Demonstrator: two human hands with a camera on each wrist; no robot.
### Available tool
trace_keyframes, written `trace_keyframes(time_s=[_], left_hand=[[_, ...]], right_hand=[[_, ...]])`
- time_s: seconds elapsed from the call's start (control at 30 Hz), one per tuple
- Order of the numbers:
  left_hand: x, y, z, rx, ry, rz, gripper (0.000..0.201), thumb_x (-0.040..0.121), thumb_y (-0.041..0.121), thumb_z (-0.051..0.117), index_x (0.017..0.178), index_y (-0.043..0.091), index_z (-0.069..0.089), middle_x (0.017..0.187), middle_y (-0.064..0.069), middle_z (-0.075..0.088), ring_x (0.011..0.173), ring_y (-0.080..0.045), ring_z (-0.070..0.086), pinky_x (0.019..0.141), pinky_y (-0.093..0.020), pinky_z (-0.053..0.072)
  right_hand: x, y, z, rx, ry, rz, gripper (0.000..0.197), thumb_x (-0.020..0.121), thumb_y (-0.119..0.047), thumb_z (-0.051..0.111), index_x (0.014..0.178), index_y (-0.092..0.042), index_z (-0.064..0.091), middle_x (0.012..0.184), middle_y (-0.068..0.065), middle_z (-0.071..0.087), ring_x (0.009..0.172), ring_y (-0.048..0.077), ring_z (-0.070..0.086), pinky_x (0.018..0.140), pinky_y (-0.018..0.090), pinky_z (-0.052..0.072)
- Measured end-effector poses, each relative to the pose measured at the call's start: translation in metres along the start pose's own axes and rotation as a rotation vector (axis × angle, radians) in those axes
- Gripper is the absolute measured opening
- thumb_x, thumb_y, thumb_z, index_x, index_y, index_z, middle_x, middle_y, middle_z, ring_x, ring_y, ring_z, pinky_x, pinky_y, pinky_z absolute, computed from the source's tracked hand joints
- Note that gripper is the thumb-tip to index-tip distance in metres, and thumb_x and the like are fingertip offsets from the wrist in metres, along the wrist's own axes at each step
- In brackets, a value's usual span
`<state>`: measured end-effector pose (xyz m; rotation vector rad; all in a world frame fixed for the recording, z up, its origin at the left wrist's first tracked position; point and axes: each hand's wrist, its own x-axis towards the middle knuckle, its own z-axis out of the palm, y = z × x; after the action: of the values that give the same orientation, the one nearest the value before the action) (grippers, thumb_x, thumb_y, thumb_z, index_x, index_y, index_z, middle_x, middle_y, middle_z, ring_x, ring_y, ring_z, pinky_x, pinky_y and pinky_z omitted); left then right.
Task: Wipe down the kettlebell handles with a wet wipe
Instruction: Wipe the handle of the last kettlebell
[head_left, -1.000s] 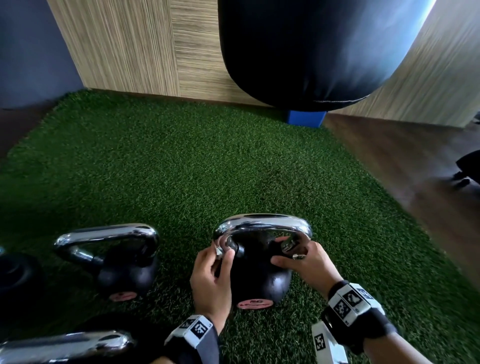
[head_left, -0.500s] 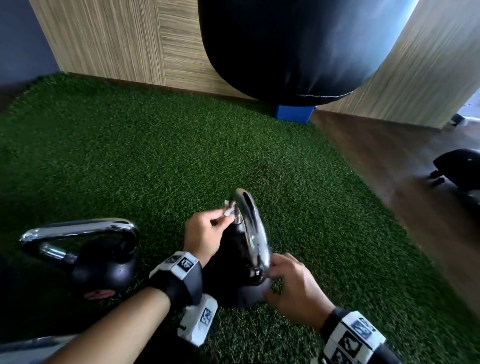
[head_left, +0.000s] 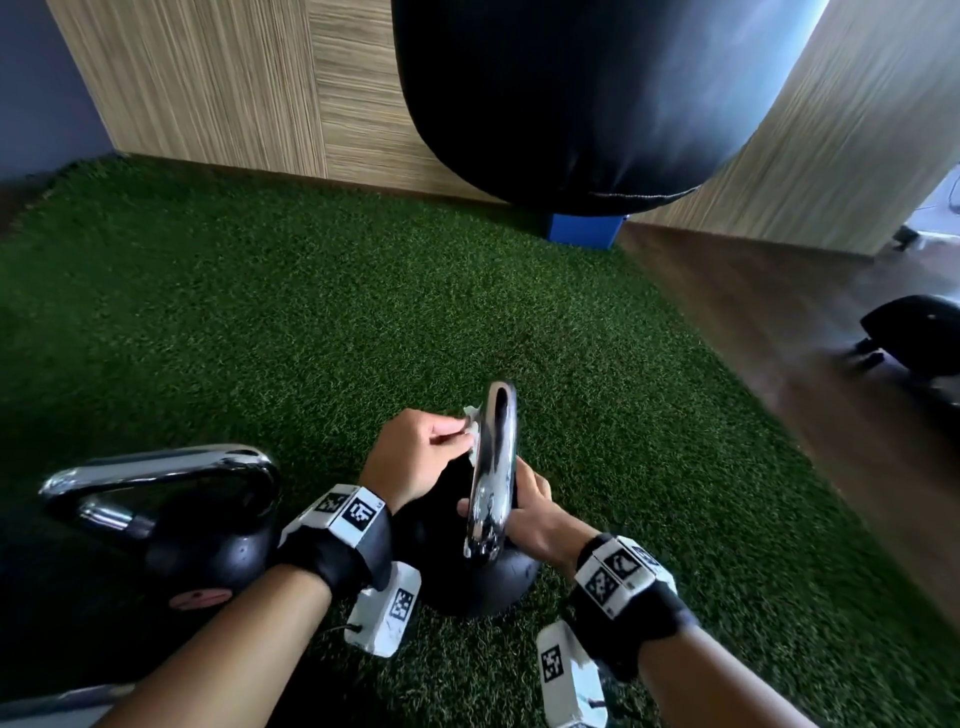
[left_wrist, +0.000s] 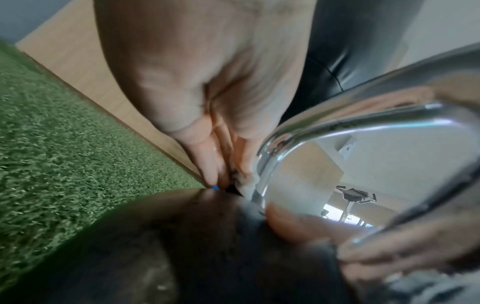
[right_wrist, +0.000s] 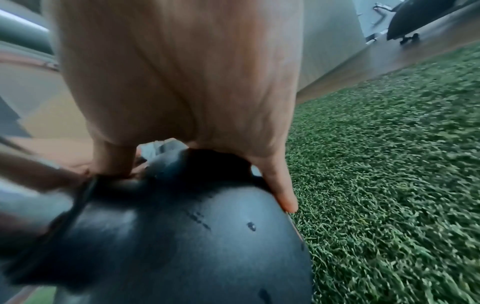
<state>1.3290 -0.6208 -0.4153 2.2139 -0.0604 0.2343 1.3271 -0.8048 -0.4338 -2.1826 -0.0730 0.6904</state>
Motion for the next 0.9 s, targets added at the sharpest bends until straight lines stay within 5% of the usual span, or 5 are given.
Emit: trace_keyframes(time_s=[0.13,0.27,0.4,0.5,0.9], left_hand=[[0.010,0.015,-0.005,-0.051,0.016,-0.010,0.012,0.091,0.026,0.073,0.085,0.020,0.081,0.075,0.010,0.078,0.061,-0.006,0.069,0.057,-0.013,0.052],[0.013,0.027,-0.006,-0.193,0.157,-0.028,0.022,0.089,0.026,0.077,0.109,0.017,0.079,0.103,0.006,0.079,0.085,0.003,0.073,0.078,-0.019,0.060],[0.016,0.027,-0.007,-0.154,0.089,-0.019,0.021,0.092,0.022,0.075,0.111,0.015,0.079,0.095,0.004,0.078,0.062,0.015,0.063,0.053,-0.001,0.043],[0.025,0.029,-0.019,-0.339,0.041,-0.107,0.025,0.088,0.018,0.078,0.112,0.014,0.077,0.109,-0.002,0.078,0.093,-0.009,0.075,0.081,-0.021,0.059],[0.002,0.050,-0.046,-0.630,-0.121,-0.183,0.019,0.071,0.026,0.088,0.089,0.019,0.084,0.086,-0.006,0.081,0.078,-0.016,0.078,0.067,-0.018,0.060]], right_hand=[[0.004,0.007,0.005,0.075,0.029,0.001,0.106,0.073,-0.047,0.083,0.156,-0.034,0.017,0.157,-0.003,0.011,0.140,0.028,0.025,0.110,0.048,0.039],[0.003,0.009,0.004,0.107,0.034,0.003,0.107,0.074,-0.045,0.083,0.157,-0.034,0.016,0.158,-0.003,0.012,0.141,0.028,0.026,0.108,0.044,0.041],[0.000,0.008,0.003,0.128,0.031,0.000,0.105,0.076,-0.043,0.082,0.157,-0.035,0.016,0.158,-0.004,0.011,0.142,0.029,0.026,0.109,0.045,0.040],[-0.001,0.009,0.004,0.131,0.052,-0.009,0.103,0.078,-0.043,0.081,0.157,-0.034,0.016,0.158,-0.003,0.013,0.142,0.027,0.027,0.111,0.042,0.038],[0.002,0.018,0.006,0.164,0.066,-0.037,0.101,0.077,-0.043,0.082,0.156,-0.036,0.020,0.157,-0.005,0.015,0.136,0.022,0.031,0.102,0.032,0.038]])
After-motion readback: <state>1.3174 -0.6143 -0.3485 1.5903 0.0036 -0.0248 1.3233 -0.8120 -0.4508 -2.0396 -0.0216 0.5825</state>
